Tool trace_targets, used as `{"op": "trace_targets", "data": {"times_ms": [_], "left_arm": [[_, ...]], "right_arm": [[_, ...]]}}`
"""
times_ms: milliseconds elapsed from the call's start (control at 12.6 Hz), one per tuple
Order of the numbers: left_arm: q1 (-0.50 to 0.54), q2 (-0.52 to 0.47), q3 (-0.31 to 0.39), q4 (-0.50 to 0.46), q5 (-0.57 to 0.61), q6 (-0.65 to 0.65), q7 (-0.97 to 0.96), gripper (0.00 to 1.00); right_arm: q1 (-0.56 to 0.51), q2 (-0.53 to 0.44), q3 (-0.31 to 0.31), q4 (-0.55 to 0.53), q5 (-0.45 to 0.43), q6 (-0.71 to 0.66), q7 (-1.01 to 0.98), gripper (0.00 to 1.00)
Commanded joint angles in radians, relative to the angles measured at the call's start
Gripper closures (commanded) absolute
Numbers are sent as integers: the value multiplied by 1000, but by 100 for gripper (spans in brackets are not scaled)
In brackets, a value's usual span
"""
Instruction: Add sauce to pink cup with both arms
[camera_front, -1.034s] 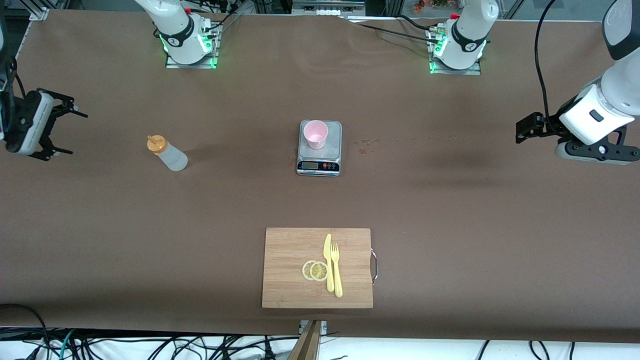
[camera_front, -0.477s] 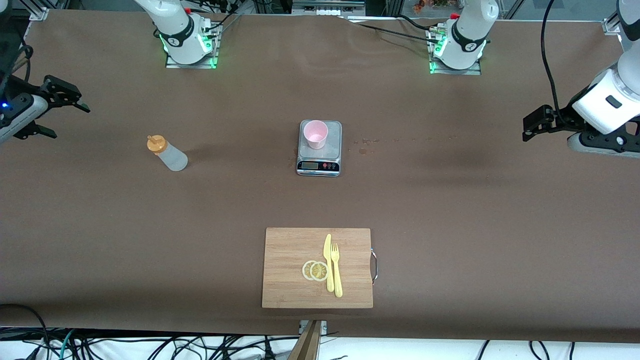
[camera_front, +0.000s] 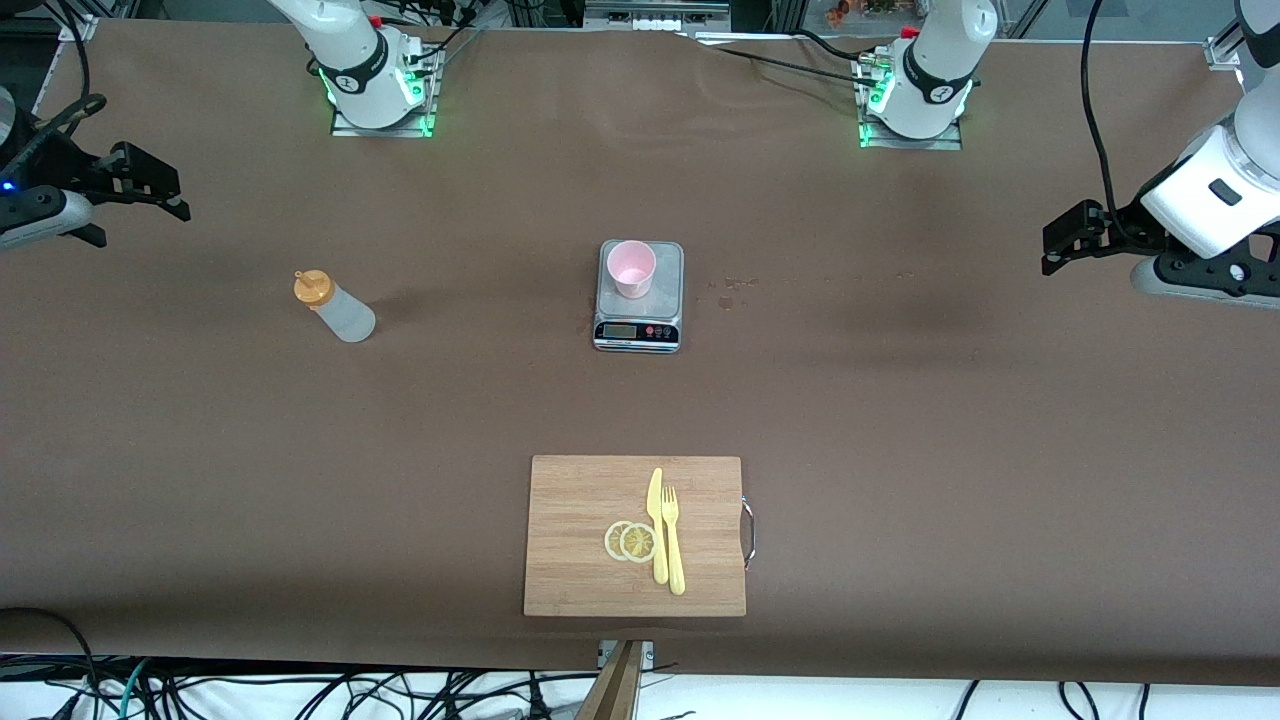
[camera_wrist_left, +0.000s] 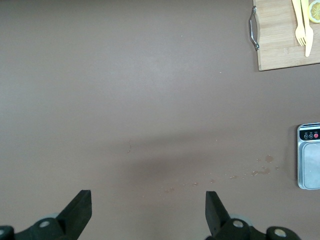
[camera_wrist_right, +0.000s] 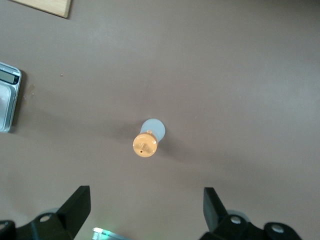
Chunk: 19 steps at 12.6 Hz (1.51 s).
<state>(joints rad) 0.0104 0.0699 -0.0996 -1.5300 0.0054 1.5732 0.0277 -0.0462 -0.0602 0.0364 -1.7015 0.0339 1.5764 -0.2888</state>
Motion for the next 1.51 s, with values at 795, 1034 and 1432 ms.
{"op": "trace_targets", "data": {"times_ms": [795,1034,1432], "left_arm": [[-6,11,0,21,18,-19,17,0],[-6,11,1,21,18,-19,17,0],[-3,11,3,22,16,-19,17,0]], "right_arm": [[54,60,-1,118,-29,-35,97,0],[54,69,-3,118,-40,-30,86,0],[52,71,-4,138,-40,-30,92,0]]}}
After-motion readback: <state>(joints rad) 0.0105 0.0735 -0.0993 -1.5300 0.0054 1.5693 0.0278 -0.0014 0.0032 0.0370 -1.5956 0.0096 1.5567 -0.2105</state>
